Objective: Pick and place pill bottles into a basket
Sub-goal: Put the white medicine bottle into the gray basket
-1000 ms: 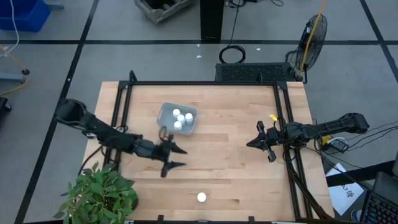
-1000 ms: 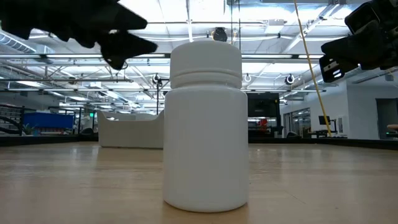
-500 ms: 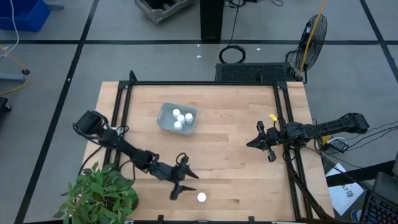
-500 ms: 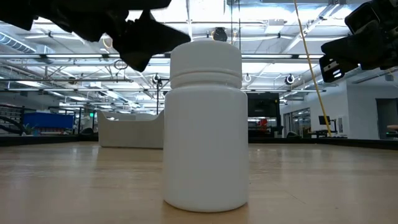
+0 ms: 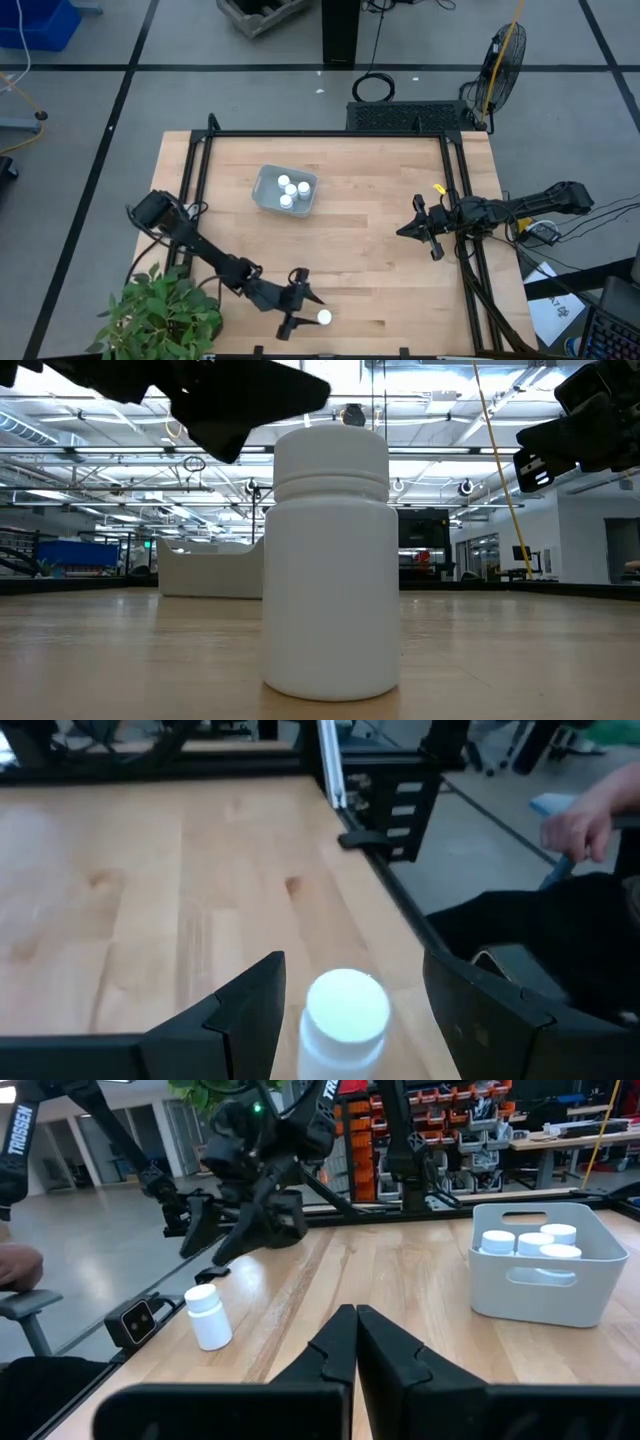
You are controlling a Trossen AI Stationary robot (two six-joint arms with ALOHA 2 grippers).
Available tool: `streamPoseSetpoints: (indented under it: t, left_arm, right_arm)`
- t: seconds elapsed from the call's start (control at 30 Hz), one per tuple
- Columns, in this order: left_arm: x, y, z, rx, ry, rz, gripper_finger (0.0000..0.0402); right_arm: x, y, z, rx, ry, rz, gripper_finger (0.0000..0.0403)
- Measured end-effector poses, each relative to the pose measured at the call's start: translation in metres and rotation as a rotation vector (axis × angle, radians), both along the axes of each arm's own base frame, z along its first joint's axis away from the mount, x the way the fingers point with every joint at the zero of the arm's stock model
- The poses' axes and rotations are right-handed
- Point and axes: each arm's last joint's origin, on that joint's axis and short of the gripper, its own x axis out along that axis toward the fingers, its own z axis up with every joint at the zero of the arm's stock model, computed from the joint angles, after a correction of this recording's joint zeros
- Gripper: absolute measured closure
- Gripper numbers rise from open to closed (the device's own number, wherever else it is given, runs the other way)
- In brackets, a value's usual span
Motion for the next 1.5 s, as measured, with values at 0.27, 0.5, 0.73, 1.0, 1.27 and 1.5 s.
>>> streamPoseSetpoints:
  t: [0.27, 0.5, 0.73, 1.0, 1.27, 1.5]
  left_arm:
    - [0.0085, -0.0004, -0.0073, 0.000, 0.032, 0.014, 0.0158]
    - [0.0070, 0.0001, -0.0107, -0.012, 0.075, 0.042, 0.0157]
    - [0.0072, 0.0015, -0.0113, -0.032, 0.086, 0.080, 0.0154]
    - [0.0070, 0.0001, -0.0101, -0.064, 0.084, 0.083, 0.0098]
    - [0.0068, -0.0004, -0.0100, -0.065, 0.083, 0.082, 0.0067]
    - [0.0059, -0.0013, -0.0105, -0.052, 0.084, 0.075, 0.0066]
  right_arm:
    - [0.0000, 0.0000, 0.0000, 0.000, 0.000, 0.000, 0.0399]
    - [0.0000, 0.0000, 0.0000, 0.000, 0.000, 0.000, 0.0401]
    - [0.0000, 0.0000, -0.0001, 0.000, 0.001, 0.000, 0.0401]
    - [0.0000, 0.0001, -0.0001, 0.000, 0.001, 0.000, 0.0402]
    - [0.0000, 0.0000, -0.0001, 0.000, 0.001, 0.000, 0.0399]
    - [0.0000, 0.0000, 0.0000, 0.000, 0.000, 0.000, 0.0399]
